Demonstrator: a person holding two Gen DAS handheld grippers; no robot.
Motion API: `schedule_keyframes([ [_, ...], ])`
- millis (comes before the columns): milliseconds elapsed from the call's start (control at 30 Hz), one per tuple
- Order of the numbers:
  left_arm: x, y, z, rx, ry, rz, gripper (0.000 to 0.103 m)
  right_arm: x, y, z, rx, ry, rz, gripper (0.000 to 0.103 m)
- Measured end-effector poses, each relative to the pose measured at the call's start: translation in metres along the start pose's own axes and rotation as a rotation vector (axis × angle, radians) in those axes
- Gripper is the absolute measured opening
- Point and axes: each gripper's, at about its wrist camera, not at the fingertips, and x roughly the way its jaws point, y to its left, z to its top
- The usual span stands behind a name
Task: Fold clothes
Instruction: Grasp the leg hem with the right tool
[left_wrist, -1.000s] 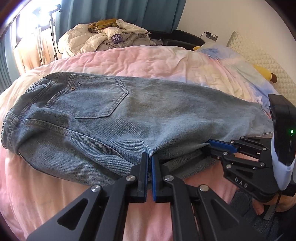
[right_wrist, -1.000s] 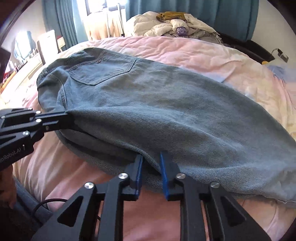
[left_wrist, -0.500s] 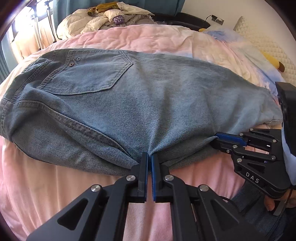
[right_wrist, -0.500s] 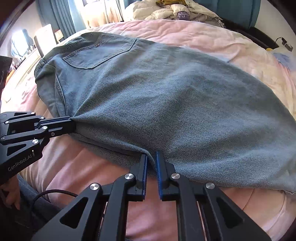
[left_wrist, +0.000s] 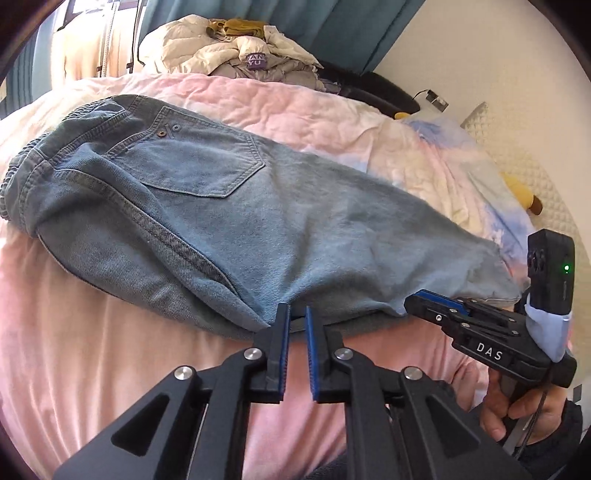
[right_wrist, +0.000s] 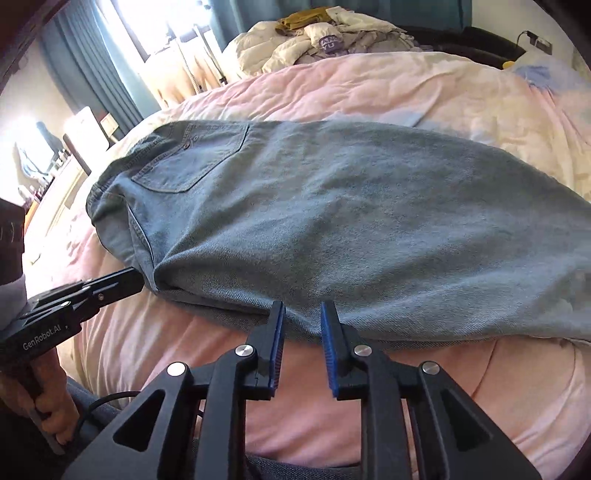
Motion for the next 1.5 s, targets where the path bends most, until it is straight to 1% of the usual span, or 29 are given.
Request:
schedule_keyframes([
  [33, -0.004, -0.001, 0.0, -0.006, -0.012, -0.016, 0.012, -0.008, -0.003, 0.001, 0.016, -0.022, -0.002, 0.02],
  [67, -0.008, -0.003, -0.001, -0.005, -0.023, -0.024, 0.016, -0.016, -0.007, 0.002, 0.032, -0.044, -0.006, 0.021],
  [133, -0.012, -0.008, -0.002, 0.008, -0.044, -0.025, 0.02, -0.036, -0.018, 0.004, 0.087, -0.096, 0.011, 0.021],
  [167, -0.013, -0.011, -0.001, 0.015, -0.054, -0.025, 0.02, -0.046, -0.025, 0.005, 0.122, -0.123, 0.028, 0.021],
  [233, -0.017, -0.017, -0.001, 0.035, -0.074, -0.034, 0.02, -0.073, -0.044, 0.007, 0.197, -0.194, 0.029, 0.021],
  [333, -0.022, -0.023, 0.0, 0.053, -0.115, -0.036, 0.02, -0.117, -0.078, 0.007, 0.292, -0.311, -0.004, 0.021],
  [433, -0.028, -0.018, 0.003, 0.024, -0.14, -0.077, 0.02, -0.156, -0.127, -0.002, 0.413, -0.424, -0.034, 0.022],
  [500, -0.033, -0.016, 0.004, 0.018, -0.178, -0.058, 0.02, -0.178, -0.165, -0.015, 0.494, -0.494, -0.044, 0.027],
  [567, -0.032, -0.013, 0.006, 0.009, -0.206, -0.028, 0.021, -0.193, -0.208, -0.032, 0.578, -0.539, -0.094, 0.031],
  [600, -0.029, -0.012, 0.008, 0.003, -0.207, -0.016, 0.021, -0.2, -0.231, -0.042, 0.623, -0.553, -0.126, 0.032],
  [667, -0.018, -0.013, 0.014, -0.001, -0.179, 0.016, 0.021, -0.206, -0.274, -0.061, 0.713, -0.557, -0.15, 0.032],
  [733, -0.003, -0.019, 0.022, 0.016, -0.134, 0.048, 0.021, -0.211, -0.317, -0.08, 0.802, -0.557, -0.169, 0.032],
  [767, 0.003, -0.023, 0.026, 0.028, -0.117, 0.054, 0.021, -0.211, -0.335, -0.088, 0.846, -0.554, -0.178, 0.032],
  [833, 0.014, -0.031, 0.033, 0.053, -0.103, 0.04, 0.021, -0.207, -0.366, -0.104, 0.927, -0.56, -0.168, 0.034],
  [867, 0.021, -0.035, 0.036, 0.064, -0.094, 0.04, 0.021, -0.203, -0.379, -0.112, 0.965, -0.569, -0.143, 0.04],
  [900, 0.028, -0.038, 0.038, 0.078, -0.08, 0.051, 0.021, -0.199, -0.391, -0.119, 1.002, -0.576, -0.109, 0.049],
  [933, 0.037, -0.04, 0.039, 0.092, -0.066, 0.066, 0.021, -0.192, -0.401, -0.121, 1.025, -0.565, -0.09, 0.053],
  [967, 0.046, -0.042, 0.039, 0.107, -0.051, 0.081, 0.021, -0.184, -0.409, -0.123, 1.044, -0.548, -0.075, 0.059],
  [1067, 0.07, -0.04, 0.035, 0.127, 0.006, 0.111, 0.021, -0.16, -0.432, -0.128, 1.108, -0.499, -0.045, 0.059],
  [1167, 0.088, -0.033, 0.027, 0.124, 0.06, 0.125, 0.021, -0.141, -0.447, -0.129, 1.148, -0.483, -0.031, 0.059],
  [1267, 0.094, -0.034, 0.021, 0.162, 0.056, 0.147, 0.021, -0.126, -0.455, -0.125, 1.142, -0.474, -0.034, 0.059],
  [1333, 0.097, -0.035, 0.019, 0.168, 0.06, 0.159, 0.021, -0.119, -0.46, -0.12, 1.127, -0.478, -0.042, 0.059],
  [1500, 0.098, -0.032, 0.017, 0.159, 0.058, 0.151, 0.021, -0.111, -0.467, -0.11, 1.09, -0.524, -0.047, 0.059],
])
